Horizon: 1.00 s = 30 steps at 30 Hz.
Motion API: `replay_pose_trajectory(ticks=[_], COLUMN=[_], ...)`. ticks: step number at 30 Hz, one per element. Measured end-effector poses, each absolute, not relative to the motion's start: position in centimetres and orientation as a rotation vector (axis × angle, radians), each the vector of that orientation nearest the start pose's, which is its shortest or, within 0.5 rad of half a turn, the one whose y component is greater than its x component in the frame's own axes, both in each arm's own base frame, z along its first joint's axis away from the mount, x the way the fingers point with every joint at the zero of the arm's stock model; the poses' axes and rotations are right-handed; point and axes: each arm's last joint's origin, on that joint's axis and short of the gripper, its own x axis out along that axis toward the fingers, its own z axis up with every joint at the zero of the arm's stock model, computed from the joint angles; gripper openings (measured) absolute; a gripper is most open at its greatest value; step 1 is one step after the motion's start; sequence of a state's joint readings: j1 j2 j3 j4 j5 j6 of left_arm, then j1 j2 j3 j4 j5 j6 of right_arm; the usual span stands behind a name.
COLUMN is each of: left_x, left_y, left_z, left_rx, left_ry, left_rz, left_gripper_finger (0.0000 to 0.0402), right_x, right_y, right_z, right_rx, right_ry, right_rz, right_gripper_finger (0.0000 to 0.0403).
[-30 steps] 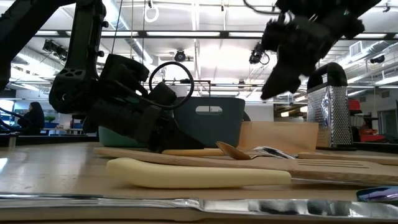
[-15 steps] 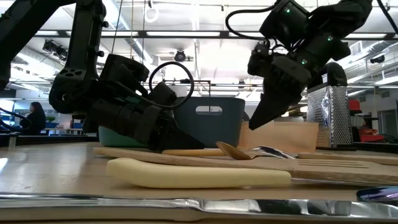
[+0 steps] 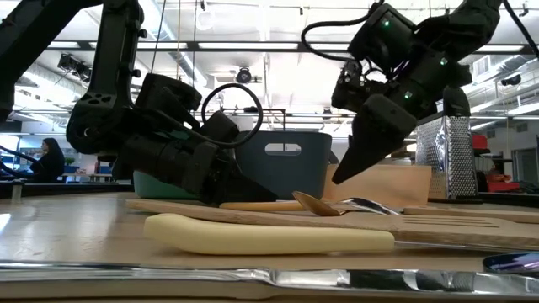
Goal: Pick & Place Kitchen Items
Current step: Put the top silver table knife into the blue bin
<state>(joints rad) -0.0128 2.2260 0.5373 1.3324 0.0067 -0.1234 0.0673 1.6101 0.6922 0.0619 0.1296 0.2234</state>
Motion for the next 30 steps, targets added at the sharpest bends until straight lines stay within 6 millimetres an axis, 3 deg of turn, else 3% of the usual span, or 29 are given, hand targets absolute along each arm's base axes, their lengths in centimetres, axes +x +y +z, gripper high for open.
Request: replay_pose_trajectory(ticks=[13,30], left_x=[30.2,30.2], left_y=[-0.4,-0.5], left_z=[2.9,2.9], left_rx=[-0.123,-0.131], left_ry=[0.354,0.343], left_rz=[-0.008,-0.022], left_gripper_finger=[0.0067,0.0067], right_x=[29.5,29.4], right_y=[1.6,1.6], right_z=[11.2,11.0], right_rx=[0.099,0.073], right_ry=[0.896,0.910], right_rz=[-0.150,-0.161], right_gripper_finger=[0.0229,0.0228])
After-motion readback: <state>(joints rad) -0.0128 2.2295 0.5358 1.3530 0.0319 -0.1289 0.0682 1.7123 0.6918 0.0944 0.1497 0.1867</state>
